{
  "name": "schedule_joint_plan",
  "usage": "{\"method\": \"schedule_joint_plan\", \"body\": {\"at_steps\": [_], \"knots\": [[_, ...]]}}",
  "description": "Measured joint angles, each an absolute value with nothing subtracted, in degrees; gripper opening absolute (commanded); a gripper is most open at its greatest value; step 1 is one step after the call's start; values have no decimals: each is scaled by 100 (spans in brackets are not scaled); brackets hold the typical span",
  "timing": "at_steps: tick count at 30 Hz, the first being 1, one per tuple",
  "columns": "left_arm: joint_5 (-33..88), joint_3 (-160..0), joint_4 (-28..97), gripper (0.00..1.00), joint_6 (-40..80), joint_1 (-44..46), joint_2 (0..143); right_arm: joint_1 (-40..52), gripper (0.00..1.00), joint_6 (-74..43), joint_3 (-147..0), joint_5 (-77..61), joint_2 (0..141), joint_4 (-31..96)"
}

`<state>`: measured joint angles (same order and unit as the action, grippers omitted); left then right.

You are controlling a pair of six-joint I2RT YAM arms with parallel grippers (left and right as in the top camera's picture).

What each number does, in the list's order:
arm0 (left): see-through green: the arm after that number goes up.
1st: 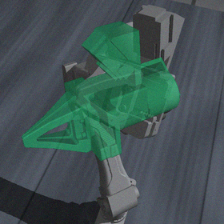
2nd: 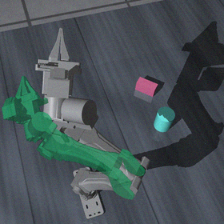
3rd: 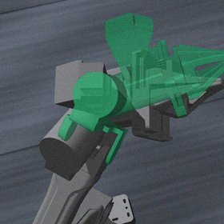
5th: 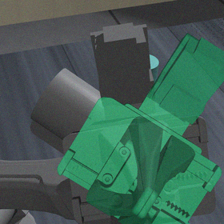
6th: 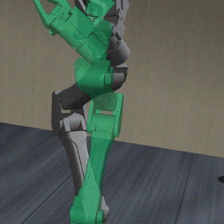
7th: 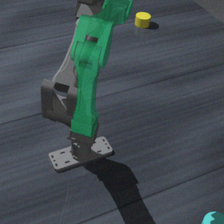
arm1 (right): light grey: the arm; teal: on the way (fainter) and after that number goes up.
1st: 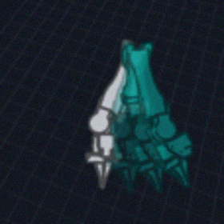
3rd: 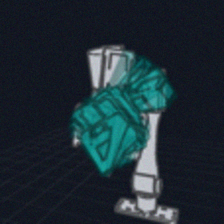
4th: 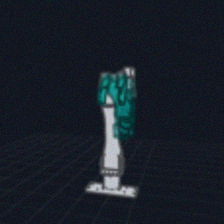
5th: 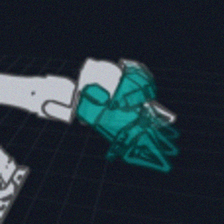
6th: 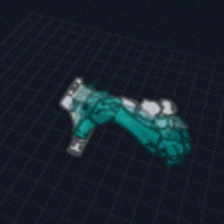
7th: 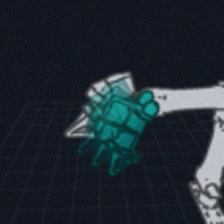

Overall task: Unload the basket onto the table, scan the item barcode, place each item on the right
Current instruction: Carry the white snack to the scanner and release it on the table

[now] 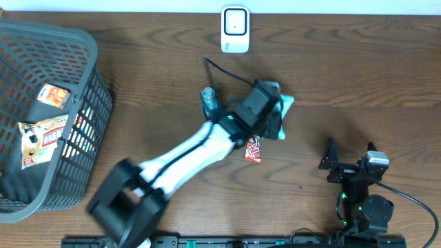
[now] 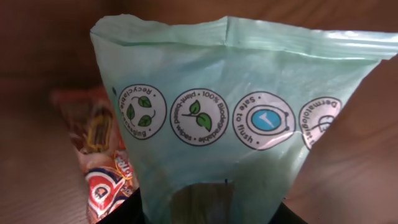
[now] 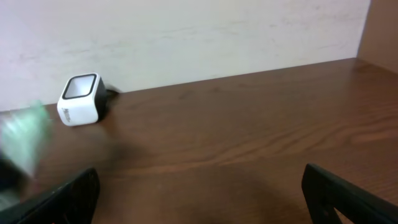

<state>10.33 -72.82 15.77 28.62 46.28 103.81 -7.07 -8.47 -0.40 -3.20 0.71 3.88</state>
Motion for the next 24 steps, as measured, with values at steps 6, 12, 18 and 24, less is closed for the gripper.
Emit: {"method": "schedule_joint_plan", "body": {"at_steps": [6, 12, 18, 24], "knots": [[954, -7282, 1586, 59, 2786, 4799, 11013, -707, 99, -849, -40, -320, 71, 388], [906, -7290, 1570, 78, 2683, 4860, 10936, -707, 99, -849, -40, -320, 71, 386], [880, -7832, 2390, 80, 2318, 4781, 10486, -707, 99, -849, -40, -320, 71, 386], [576, -9085, 3050, 86, 1632, 4272, 9321, -707, 99, -849, -40, -320, 71, 388]]}}
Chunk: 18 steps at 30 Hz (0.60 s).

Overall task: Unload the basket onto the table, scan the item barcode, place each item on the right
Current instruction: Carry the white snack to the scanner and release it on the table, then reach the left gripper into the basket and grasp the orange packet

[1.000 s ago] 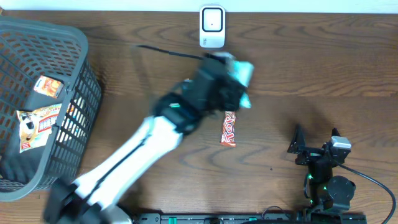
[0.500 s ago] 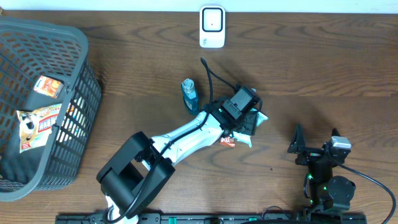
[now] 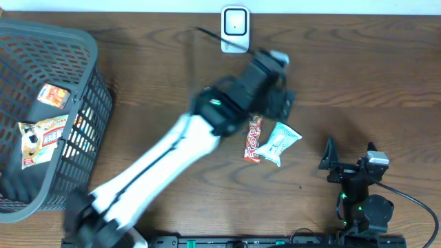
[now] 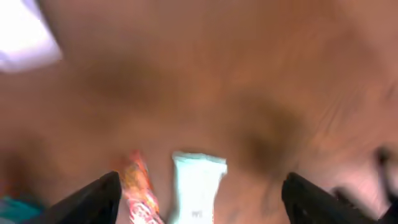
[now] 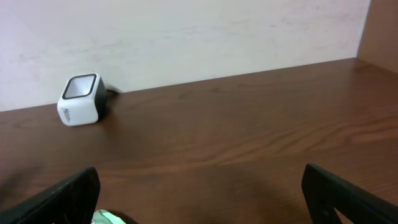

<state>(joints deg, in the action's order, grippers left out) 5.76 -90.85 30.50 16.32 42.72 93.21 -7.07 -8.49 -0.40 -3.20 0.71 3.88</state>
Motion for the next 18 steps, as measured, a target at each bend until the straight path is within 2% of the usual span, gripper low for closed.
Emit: {"method": "schedule_joint_plan", "body": {"at_steps": [6, 11, 18], "knots": [[-237, -9421, 3277, 88, 1433, 2842, 8110, -707, 99, -849, -40, -320, 71, 388], [-493, -9421, 4040, 88, 1815, 893, 7782, -707, 99, -849, -40, -320, 71, 388], [-454, -9415, 4991, 89, 3105, -1876, 7797, -707, 99, -849, -40, -320, 71, 388]]}}
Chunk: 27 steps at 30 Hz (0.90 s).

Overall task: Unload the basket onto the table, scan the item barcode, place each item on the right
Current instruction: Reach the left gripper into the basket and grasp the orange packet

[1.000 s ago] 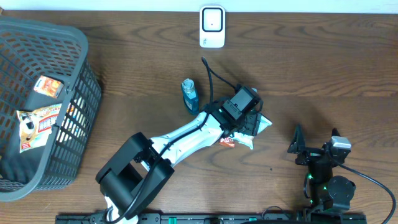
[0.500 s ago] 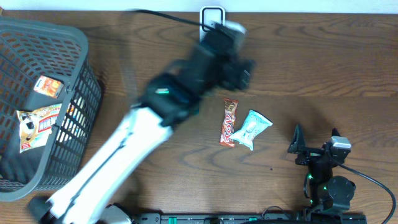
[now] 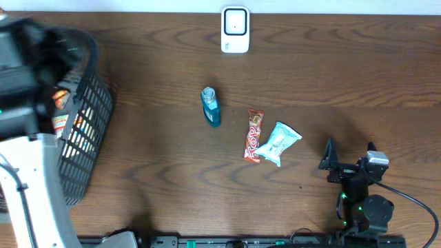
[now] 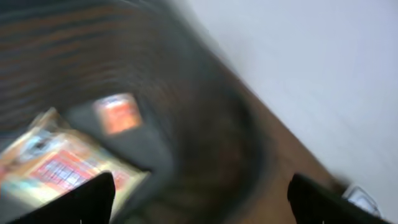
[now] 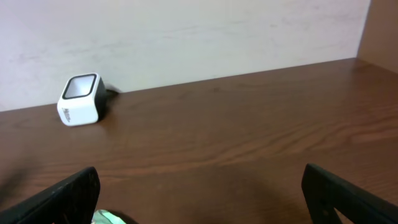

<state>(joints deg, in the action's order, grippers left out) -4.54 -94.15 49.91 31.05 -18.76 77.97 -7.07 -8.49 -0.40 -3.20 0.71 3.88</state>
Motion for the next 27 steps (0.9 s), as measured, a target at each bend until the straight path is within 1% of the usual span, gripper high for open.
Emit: {"method": "schedule_joint_plan", "body": {"at_steps": [3, 4, 6, 8, 13, 19, 27], "knots": [[-377, -9415, 5411, 91, 3682, -2740, 7883, -707, 99, -847, -40, -320, 71, 388], [-357, -9415, 5529, 96, 3837, -2943, 7948, -707, 99, -847, -40, -320, 71, 388], [-314, -9415, 5712, 100, 4093, -3258, 8169, -707, 99, -849, -40, -320, 71, 386], [-292, -9415, 5863, 98, 4289, -3446, 8503, -707, 99, -847, -40, -320, 71, 386], [-244, -9415, 6106, 98, 4517, -3544, 9439, -707, 99, -847, -40, -320, 71, 386], [5, -9415, 6121, 98, 4637, -3546, 10497, -707, 99, -847, -40, -320, 71, 386], [222, -9415, 6178, 98, 4788, -3546, 11493, -707, 99, -849, -40, -320, 71, 388]]}}
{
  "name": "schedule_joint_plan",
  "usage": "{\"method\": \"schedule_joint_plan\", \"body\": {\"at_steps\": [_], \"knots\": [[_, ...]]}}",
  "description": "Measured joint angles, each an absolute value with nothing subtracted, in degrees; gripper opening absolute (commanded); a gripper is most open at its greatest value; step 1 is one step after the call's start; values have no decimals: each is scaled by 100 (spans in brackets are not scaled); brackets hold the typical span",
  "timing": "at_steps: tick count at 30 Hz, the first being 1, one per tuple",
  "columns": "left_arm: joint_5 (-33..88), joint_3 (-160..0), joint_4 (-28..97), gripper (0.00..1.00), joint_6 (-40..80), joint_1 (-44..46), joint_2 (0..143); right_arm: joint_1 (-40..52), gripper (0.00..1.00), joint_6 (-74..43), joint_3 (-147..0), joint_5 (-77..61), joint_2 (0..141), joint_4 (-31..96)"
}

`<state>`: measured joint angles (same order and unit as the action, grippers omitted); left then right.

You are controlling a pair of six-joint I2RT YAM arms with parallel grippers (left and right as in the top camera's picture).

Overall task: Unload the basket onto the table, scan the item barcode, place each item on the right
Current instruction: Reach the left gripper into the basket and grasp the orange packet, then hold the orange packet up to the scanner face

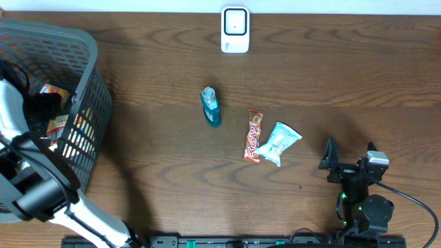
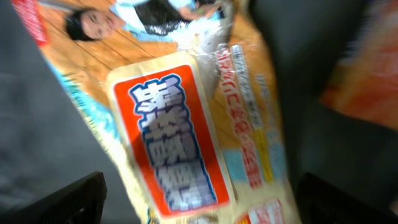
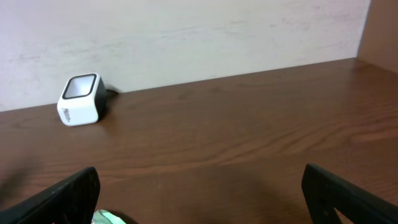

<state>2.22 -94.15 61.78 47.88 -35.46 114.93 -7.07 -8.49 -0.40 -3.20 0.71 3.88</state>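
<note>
My left gripper (image 1: pixel 39 109) is down inside the grey basket (image 1: pixel 93 79) at the table's left. In the left wrist view it (image 2: pixel 199 208) stands open just above a yellow snack packet (image 2: pixel 180 143) with a red-and-blue label, one dark finger on each side of it. A small orange packet (image 1: pixel 52 93) lies beside it in the basket. The white scanner (image 1: pixel 235 29) stands at the far edge. My right gripper (image 3: pixel 205 199) is open and parked at the front right (image 1: pixel 344 169).
On the table's middle lie a blue bottle (image 1: pixel 211 107), a red candy bar (image 1: pixel 253 135) and a pale green packet (image 1: pixel 278 143) side by side. The scanner (image 3: pixel 79 99) also shows far off in the right wrist view, in front of the white wall.
My left gripper was open high over the basket's far left corner. Now it is low inside the basket, close above the yellow snack packet. The right arm has not moved.
My left gripper had the green packet at the table's middle, beside the candy bar. Then the packet lay on the table and the gripper stood open near the scanner. Then the gripper was over the basket, and now it is inside it, over a snack packet.
</note>
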Motion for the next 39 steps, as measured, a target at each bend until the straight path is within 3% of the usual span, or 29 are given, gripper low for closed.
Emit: {"method": "schedule_joint_plan", "body": {"at_steps": [5, 7, 9, 10, 24, 33, 39], "knots": [[268, -9386, 6182, 100, 4823, -3542, 11913, -707, 99, -849, -40, -320, 71, 388], [274, -9271, 6173, 63, 4866, -3542, 12005, -707, 99, -847, -40, -320, 71, 388], [259, -9174, 6160, 11, 4869, -3542, 12022, -707, 99, -849, -40, -320, 71, 388], [255, -9144, 6154, 8, 4864, -3542, 12014, -707, 99, -847, -40, -320, 71, 388], [268, -9100, 6117, 7, 4644, -3542, 11369, -707, 99, -847, -40, -322, 71, 388], [263, -9561, 5415, 7, 4497, -3415, 8337, -707, 99, -847, -40, -320, 73, 388], [268, -9675, 4851, 7, 4493, -2270, 6517, -707, 99, -847, -40, -320, 73, 386]]}}
